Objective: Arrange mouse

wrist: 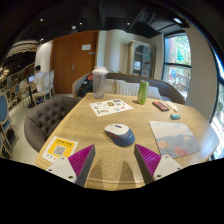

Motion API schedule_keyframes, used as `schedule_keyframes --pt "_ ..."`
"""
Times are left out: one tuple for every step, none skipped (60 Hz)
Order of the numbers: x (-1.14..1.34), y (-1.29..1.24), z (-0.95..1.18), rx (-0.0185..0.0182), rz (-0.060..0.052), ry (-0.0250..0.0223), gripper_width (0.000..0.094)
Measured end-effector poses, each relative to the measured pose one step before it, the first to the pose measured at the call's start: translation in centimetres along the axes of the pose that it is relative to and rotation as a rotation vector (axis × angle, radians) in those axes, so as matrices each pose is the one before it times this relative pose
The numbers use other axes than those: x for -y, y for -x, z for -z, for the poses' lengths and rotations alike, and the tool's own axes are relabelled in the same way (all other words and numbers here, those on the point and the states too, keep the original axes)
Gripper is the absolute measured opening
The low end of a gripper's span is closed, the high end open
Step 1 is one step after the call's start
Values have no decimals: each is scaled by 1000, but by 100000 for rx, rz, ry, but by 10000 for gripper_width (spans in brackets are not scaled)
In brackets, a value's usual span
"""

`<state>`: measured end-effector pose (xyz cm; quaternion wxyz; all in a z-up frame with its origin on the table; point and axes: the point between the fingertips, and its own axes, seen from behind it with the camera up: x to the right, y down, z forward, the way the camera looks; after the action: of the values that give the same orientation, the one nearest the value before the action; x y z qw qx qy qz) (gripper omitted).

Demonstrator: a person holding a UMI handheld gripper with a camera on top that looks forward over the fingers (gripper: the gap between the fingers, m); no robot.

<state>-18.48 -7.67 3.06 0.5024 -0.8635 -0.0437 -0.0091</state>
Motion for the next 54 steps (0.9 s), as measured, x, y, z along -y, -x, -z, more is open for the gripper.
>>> schedule_keyframes --pt "-84 -426 -517 -669 -31 481 812" --pt "-91 -392 -477 -618 13 517 808" --pt "17 -354 -468 -467 56 350 808" --pt "52 -315 -460 -229 90 7 808" --pt "65 -274 -444 -244 63 58 808" --pt "-4 -339 -476 -404 -12 308 807" --pt "-28 -307 -460 -354 -12 477 807" --pt "-2 -209 -422 -185 105 468 808" --pt "-24 -165 -464 -81 137 531 808" --pt "-79 -128 -481 -104 3 711 807" --pt "-92 -116 -414 -110 -112 824 806" --pt "-15 -101 -401 -33 -104 563 804" --pt "84 -39 -424 160 111 240 804" --pt "59 -34 -384 299 261 273 804" --pt "22 -67 -360 170 121 505 802" --pt "-4 -84 -351 53 -109 665 799" --pt "-23 -52 -298 108 -154 625 797" --pt "211 15 -266 462 -311 111 796" --pt "324 60 -305 643 -660 -485 792" --pt "59 56 -323 770 -403 424 794" --pt "48 77 -265 813 -510 761 794" --pt "115 43 -236 635 -811 524 792" --pt "152 7 -278 512 -825 543 792" --pt "100 -16 -259 391 -608 793 792" --pt "176 -13 -243 424 -519 530 791" --pt "226 -33 -333 284 -519 272 791" --pt "229 -68 -348 269 -487 226 792" --pt "161 -83 -493 -43 -614 98 795" --pt "256 -55 -363 293 -762 80 794" --pt "204 -54 -384 318 -887 151 795" --pt "259 -115 -391 131 -763 26 794" --pt "300 -168 -339 -228 -427 -335 791" --pt "267 53 -699 -541 3 489 786" --pt "169 -304 -261 -550 113 -63 778" --pt "176 -196 -226 -398 -152 -192 770" --pt "134 -98 -187 -147 -393 -62 758" --pt "167 -89 -195 -141 -445 -307 738" --pt "147 -97 -137 -121 -249 -367 714" --pt "105 -99 -143 -191 -170 -288 682" --pt "107 -73 -112 -184 -269 -298 644" --pt "68 -65 -48 -225 -623 27 601" --pt "74 -188 -46 -15 -745 292 555" --pt "3 -157 -74 -661 -536 116 546" --pt "91 33 43 38 -782 -216 543" --pt "-29 28 21 29 -395 152 538" --pt "-25 -16 11 -43 82 232 535" --pt "59 -9 10 -81 279 -247 529" --pt "-43 -22 15 -130 607 267 518" --pt "-6 -6 -69 -168 578 -118 511" --pt "16 55 -44 -4 647 -80 497" --pt "-2 47 -1 194 393 -46 478" --pt "39 131 20 541 -81 -154 463" --pt "-18 171 48 854 -220 -31 445" --pt "-19 167 78 860 -38 -22 438"
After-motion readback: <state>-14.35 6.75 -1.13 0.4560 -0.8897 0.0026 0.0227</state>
